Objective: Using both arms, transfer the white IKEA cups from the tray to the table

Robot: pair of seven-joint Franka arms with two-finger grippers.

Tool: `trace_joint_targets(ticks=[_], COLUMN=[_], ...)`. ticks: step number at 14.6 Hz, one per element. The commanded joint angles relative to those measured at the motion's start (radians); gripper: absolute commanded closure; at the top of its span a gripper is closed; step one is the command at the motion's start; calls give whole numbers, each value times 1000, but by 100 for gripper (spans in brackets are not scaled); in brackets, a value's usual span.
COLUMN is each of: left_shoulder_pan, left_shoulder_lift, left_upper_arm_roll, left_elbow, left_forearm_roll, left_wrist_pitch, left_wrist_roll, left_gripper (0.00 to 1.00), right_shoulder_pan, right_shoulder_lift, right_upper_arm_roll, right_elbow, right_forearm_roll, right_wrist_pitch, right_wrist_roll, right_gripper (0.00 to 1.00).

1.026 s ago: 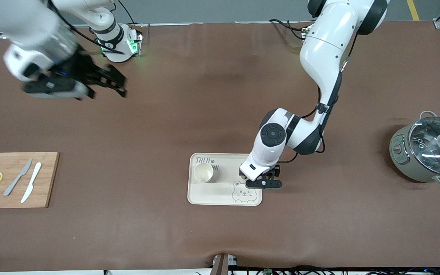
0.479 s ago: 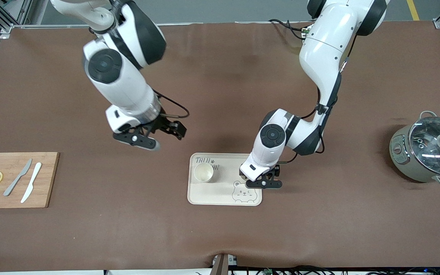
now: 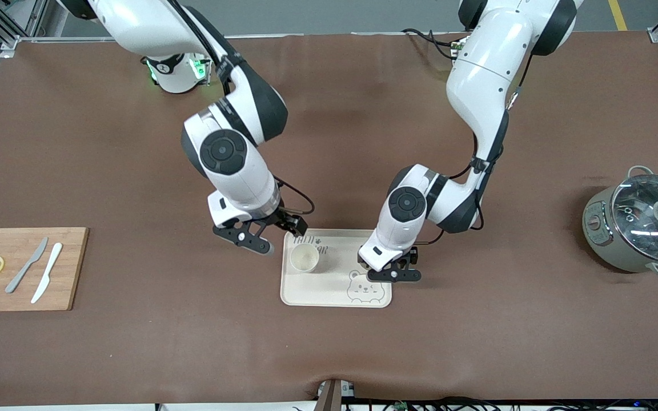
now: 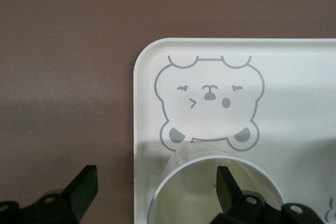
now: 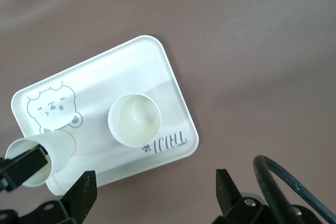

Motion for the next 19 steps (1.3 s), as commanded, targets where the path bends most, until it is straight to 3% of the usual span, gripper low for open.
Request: trace_joint_targets(ticks=[1,2,12,19], left_shoulder_pan=[-10,-13,-22,34], left_shoulder_lift=[7,10,-5,-244], left_upper_arm_roll=[6,6,7,3], left_elbow=[6,6,-10,-149], left_forearm_roll=[4,19,35,35], left_wrist_pitch=[16,16,-1,-220], left_wrist_roll=[-154,-200,-201,-133], left_gripper=[94,100,100,100], right_shoulder_pan=[11,12,23,52], right_shoulder_lift=[63,78,169,223], right_upper_arm_roll=[-6,-6,-11,-11], right_elbow=[46,46,43,33], right_forearm_roll=[-50,-62,-125,-174], right_wrist_pitch=[33,43,136,202], right_wrist_roll=[29,30,35,99], right_gripper=[0,0,0,0])
